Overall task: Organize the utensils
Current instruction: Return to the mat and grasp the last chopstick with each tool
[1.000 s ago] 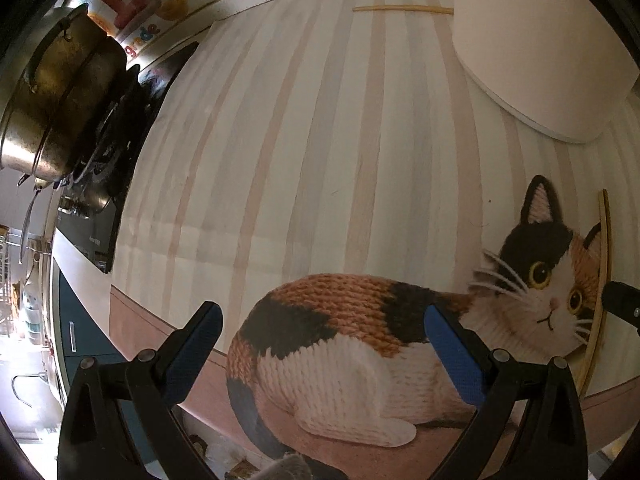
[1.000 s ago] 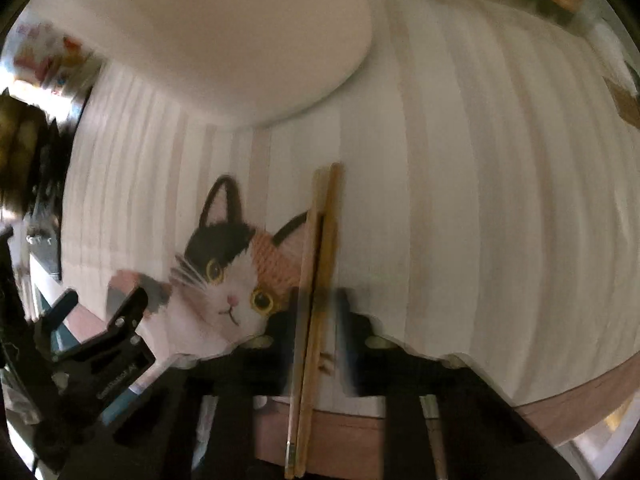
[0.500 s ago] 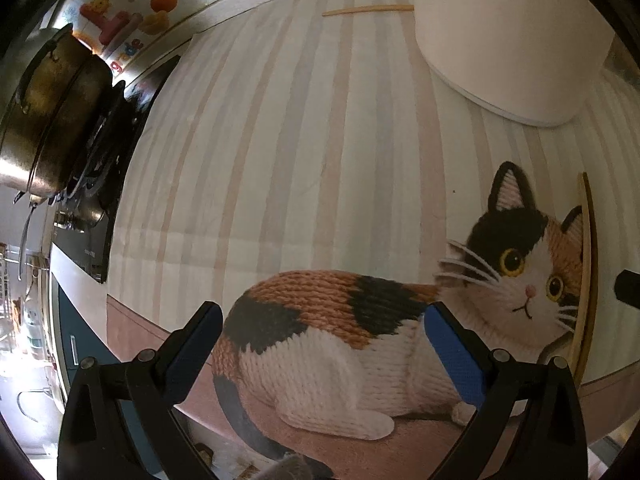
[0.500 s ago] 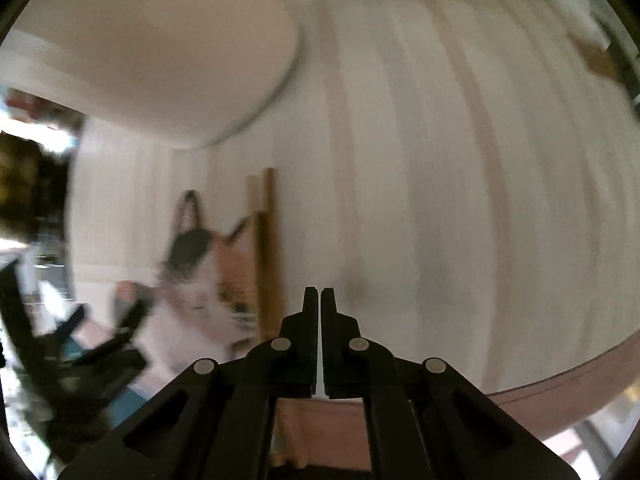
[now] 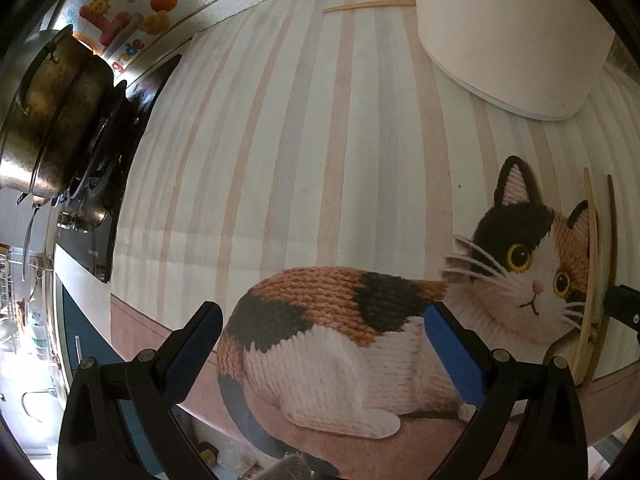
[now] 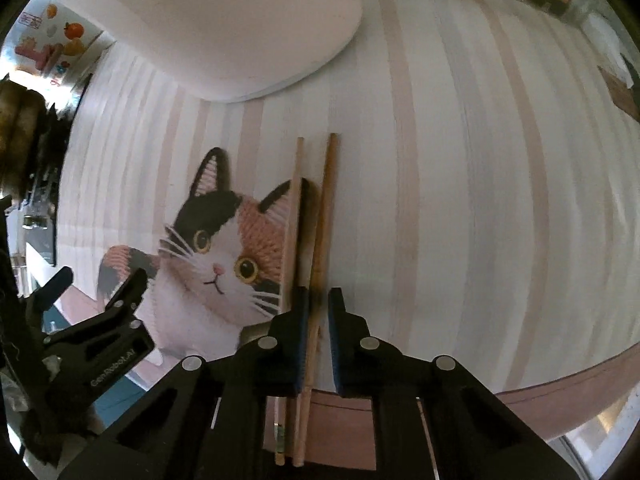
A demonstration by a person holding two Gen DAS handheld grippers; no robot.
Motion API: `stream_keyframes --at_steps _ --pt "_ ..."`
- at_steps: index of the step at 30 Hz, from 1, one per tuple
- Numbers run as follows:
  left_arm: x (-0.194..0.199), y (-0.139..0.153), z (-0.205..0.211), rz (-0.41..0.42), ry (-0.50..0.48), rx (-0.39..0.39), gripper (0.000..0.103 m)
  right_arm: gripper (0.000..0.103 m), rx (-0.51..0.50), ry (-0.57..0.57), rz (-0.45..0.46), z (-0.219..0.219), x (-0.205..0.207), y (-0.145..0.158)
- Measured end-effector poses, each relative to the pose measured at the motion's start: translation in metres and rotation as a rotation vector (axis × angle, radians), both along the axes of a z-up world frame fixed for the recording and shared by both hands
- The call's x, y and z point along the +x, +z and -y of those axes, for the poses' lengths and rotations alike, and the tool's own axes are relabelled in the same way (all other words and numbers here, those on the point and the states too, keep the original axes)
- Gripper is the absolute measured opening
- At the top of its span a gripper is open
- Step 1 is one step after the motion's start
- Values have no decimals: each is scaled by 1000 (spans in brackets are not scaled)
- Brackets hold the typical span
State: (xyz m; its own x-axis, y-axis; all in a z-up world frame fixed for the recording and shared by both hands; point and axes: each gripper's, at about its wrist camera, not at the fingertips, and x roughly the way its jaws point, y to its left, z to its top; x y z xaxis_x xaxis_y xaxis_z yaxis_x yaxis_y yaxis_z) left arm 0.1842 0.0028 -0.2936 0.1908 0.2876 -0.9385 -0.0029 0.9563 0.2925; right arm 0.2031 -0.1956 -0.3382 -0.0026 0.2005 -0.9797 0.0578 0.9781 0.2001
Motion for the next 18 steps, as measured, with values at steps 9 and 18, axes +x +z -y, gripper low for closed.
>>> stream_keyframes --at_steps 9,18 --pt "3 14 47 -23 -71 -174 103 7 -185 7 -16 66 -7 17" --pt "9 -9 116 -161 -205 -277 53 7 -135 -128 -33 154 -10 29"
